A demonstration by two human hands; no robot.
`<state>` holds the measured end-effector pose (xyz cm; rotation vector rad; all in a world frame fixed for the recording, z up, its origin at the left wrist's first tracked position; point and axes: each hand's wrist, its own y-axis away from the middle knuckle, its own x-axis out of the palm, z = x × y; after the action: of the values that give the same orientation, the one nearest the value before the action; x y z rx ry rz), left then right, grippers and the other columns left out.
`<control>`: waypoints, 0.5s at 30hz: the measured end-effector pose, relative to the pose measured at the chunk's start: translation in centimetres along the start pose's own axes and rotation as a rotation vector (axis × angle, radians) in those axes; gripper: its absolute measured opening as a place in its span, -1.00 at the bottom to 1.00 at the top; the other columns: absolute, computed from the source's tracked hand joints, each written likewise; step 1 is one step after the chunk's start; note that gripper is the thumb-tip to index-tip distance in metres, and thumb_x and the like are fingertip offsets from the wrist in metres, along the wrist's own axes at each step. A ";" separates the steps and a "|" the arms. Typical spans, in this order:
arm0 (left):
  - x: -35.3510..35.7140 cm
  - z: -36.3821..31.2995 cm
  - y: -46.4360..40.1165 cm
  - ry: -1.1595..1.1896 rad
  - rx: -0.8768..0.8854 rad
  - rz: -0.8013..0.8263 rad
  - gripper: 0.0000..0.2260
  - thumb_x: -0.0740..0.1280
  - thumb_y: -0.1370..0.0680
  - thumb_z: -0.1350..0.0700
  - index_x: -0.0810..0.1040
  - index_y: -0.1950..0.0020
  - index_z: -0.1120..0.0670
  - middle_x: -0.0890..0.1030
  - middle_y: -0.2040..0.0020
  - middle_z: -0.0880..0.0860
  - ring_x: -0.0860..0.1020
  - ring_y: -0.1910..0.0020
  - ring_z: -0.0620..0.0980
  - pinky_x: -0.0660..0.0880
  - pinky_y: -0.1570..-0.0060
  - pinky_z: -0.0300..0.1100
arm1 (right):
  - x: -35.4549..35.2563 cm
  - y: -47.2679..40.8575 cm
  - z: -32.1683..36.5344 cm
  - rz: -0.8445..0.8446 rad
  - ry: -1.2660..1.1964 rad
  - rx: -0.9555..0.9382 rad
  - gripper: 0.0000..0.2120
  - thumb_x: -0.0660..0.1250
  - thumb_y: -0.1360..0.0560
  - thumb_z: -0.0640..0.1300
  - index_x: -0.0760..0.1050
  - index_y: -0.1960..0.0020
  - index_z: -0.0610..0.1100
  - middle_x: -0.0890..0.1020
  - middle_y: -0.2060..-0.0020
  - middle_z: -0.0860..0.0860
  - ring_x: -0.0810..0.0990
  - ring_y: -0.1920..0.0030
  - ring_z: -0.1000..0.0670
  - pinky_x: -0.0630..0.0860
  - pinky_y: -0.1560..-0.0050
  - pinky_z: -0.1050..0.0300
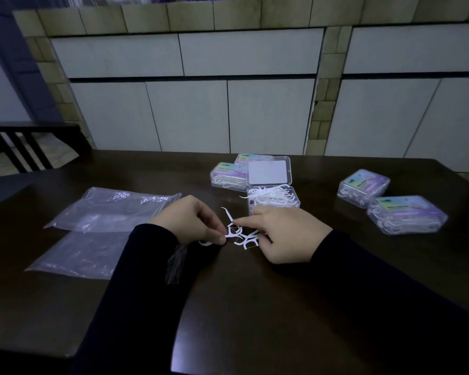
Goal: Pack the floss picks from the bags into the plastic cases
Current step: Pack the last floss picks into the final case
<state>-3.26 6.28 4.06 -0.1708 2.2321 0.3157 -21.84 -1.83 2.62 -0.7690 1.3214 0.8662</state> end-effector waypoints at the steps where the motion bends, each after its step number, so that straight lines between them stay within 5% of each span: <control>1: 0.0 0.1 0.0 0.000 0.004 0.006 -0.88 0.57 -0.34 0.08 0.68 0.32 -0.11 0.65 0.32 -0.15 0.54 0.35 -0.28 0.38 0.32 -0.41 | -0.1 0.1 0.0 -0.012 -0.001 -0.001 -0.49 0.14 -0.54 -0.11 0.27 -0.45 0.20 0.47 -0.22 0.10 0.46 -0.19 0.05 0.47 -0.13 0.10; 3: 0.1 0.1 -0.1 -0.019 0.013 -0.008 -0.87 0.57 -0.35 0.08 0.67 0.25 -0.13 0.65 0.21 -0.14 0.53 0.30 -0.27 0.39 0.27 -0.41 | -0.4 0.2 -0.3 -0.038 0.008 -0.005 -0.56 0.19 -0.54 -0.08 0.35 -0.39 0.21 0.49 -0.20 0.15 0.47 -0.15 0.10 0.45 -0.04 0.19; 6: 0.3 0.1 -0.5 -0.130 0.051 -0.043 -0.67 0.53 -0.38 0.07 0.57 -0.05 -0.26 0.49 -0.12 -0.15 0.47 -0.01 -0.20 0.42 -0.10 -0.25 | -1.1 0.5 -0.8 -0.022 0.016 0.013 -0.66 0.25 -0.56 0.03 0.43 -0.33 0.22 0.49 -0.15 0.20 0.46 -0.05 0.17 0.38 0.06 0.27; 9: 0.9 -0.2 -0.8 -0.194 0.110 0.005 -0.52 0.46 -0.46 0.08 0.46 -0.30 -0.27 0.31 -0.25 -0.16 0.36 -0.25 -0.14 0.30 -0.30 -0.23 | -1.4 0.5 -1.2 -0.007 -0.028 0.058 -0.71 0.29 -0.54 0.11 0.51 -0.26 0.21 0.50 -0.11 0.22 0.47 -0.05 0.18 0.40 0.04 0.25; 15: 1.5 -0.5 -1.1 -0.207 0.174 0.043 -0.56 0.35 -0.51 0.18 0.46 -0.10 -0.41 0.32 -0.31 -0.13 0.27 -0.35 -0.08 0.28 -0.39 -0.05 | -1.8 0.4 -1.1 -0.003 -0.069 0.115 -0.86 0.37 -0.48 0.12 0.65 0.02 0.14 0.57 0.02 0.21 0.51 0.01 0.15 0.53 -0.04 0.09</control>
<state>-4.35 5.02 3.01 0.0030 2.0476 0.1537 -22.85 -2.79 4.26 -0.6462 1.2969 0.7999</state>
